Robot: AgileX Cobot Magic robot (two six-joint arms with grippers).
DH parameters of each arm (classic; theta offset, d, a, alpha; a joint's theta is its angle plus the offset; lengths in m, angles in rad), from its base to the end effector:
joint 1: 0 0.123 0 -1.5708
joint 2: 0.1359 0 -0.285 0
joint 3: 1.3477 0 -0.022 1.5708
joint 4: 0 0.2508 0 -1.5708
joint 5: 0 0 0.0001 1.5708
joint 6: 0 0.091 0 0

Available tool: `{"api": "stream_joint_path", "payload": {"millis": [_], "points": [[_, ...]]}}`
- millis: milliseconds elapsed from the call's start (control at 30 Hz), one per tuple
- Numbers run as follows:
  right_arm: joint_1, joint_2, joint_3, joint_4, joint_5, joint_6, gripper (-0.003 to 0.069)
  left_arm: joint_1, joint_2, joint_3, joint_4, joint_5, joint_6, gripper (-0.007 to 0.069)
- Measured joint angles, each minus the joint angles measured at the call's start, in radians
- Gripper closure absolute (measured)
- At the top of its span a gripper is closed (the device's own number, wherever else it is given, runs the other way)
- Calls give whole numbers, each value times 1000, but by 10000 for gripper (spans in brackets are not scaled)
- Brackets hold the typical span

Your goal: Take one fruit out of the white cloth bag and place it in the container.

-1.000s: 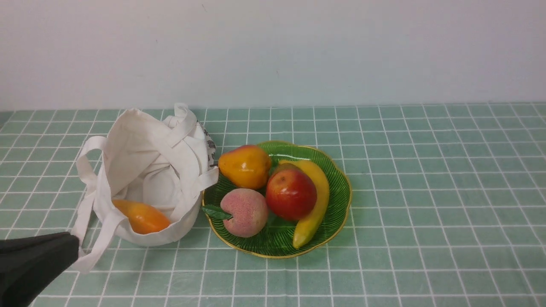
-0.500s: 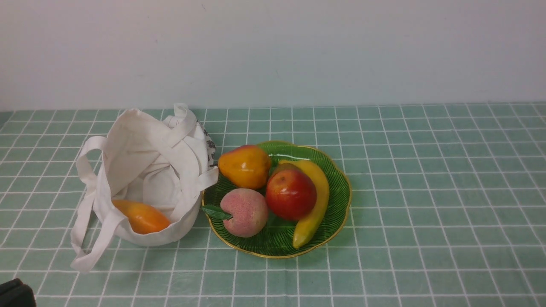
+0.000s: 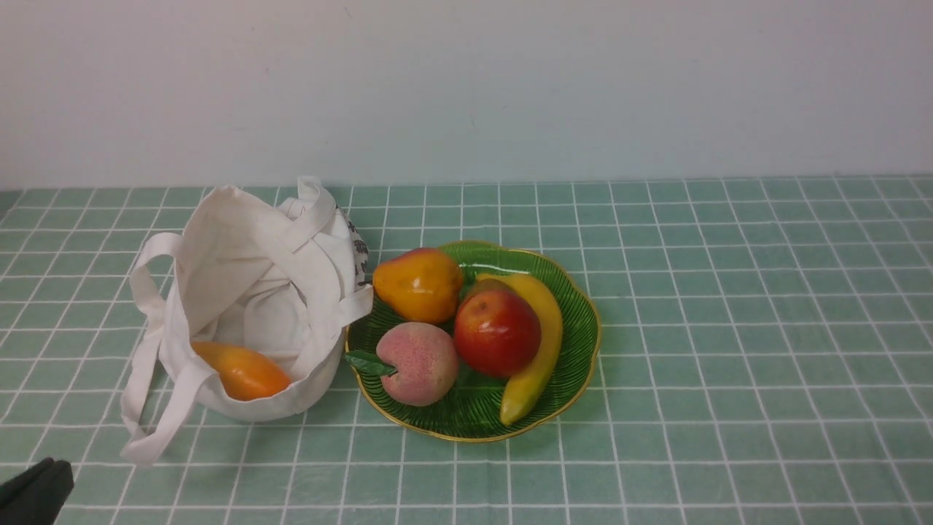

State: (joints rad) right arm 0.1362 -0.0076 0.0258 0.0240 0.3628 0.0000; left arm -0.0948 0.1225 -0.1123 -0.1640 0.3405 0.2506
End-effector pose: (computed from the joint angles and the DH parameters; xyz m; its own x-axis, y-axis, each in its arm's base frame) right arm 0.0525 0.0080 0.1723 -0.2900 -0.0171 -0.9569 -0.1374 0.9902 0.0239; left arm 0.0599 -0.0107 0.2137 -0.2400 0.1188 -0.9635 0.1707 0.9822 0.0786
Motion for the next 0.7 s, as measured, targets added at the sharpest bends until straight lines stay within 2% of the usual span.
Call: {"api": "stream_joint_path", "payload": {"millis": [167, 267, 567, 700], "points": [[0, 0, 0, 0, 0, 0, 674, 0, -92, 115, 200, -6, -251, 632], [0, 0, 0, 0, 0, 0, 674, 0, -128, 140, 250, 6, -347, 632], [0, 0, 0, 0, 0, 0, 674, 0, -133, 140, 253, 40, -370, 632], [0, 0, 0, 0, 0, 0, 674, 0, -133, 140, 220, 41, -315, 632]]}}
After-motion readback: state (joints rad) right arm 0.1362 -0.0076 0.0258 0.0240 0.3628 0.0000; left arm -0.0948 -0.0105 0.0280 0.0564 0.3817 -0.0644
